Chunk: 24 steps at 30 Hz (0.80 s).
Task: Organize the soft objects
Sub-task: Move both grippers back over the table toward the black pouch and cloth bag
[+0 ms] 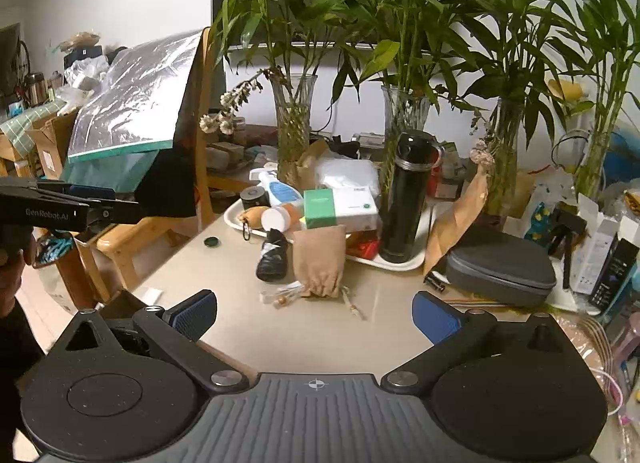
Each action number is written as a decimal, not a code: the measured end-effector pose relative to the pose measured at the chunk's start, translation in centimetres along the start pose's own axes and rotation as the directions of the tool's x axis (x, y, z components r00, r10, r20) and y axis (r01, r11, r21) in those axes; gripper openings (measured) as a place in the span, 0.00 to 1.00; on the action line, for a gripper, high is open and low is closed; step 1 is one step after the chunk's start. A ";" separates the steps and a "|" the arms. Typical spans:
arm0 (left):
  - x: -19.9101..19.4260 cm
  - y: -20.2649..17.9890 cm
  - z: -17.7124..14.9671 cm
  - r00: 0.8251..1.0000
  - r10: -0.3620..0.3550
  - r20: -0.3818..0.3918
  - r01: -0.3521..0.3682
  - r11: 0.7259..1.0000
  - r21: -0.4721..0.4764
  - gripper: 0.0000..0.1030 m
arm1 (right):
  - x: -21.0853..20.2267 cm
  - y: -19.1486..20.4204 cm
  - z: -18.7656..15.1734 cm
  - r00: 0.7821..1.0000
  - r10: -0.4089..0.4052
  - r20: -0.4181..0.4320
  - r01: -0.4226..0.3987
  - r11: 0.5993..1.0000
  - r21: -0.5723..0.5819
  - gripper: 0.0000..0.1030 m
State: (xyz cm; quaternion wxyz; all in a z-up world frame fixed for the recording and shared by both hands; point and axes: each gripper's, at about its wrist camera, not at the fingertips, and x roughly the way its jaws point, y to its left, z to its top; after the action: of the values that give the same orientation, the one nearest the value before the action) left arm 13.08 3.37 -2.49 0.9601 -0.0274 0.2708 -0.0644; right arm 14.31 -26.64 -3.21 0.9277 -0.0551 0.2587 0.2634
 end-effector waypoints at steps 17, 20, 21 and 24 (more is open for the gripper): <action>5.5 1.2 -1.2 1.000 0.009 0.000 -0.009 0.999 0.048 0.74 | 5.5 -2.7 -0.1 1.000 -0.014 -0.002 0.014 0.999 -0.044 1.00; 5.7 1.3 -1.1 0.999 0.040 0.014 -0.040 0.997 0.059 0.74 | 6.4 -2.8 0.0 0.999 -0.052 0.001 0.052 0.994 -0.093 1.00; 5.7 1.5 -1.0 0.999 0.045 0.022 -0.046 0.997 0.055 0.74 | 6.6 -2.9 0.1 0.998 -0.060 -0.002 0.060 0.993 -0.101 1.00; 5.5 2.0 -0.6 0.998 0.057 0.040 -0.058 0.998 0.033 0.74 | 7.3 -3.5 0.2 0.999 -0.052 -0.009 0.051 0.995 -0.091 1.00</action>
State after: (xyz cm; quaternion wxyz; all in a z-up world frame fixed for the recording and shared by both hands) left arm 17.67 4.53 -6.01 0.9670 -0.0043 0.2513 -0.0409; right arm 21.47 -26.22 -6.91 0.9292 -0.1055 0.2503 0.2505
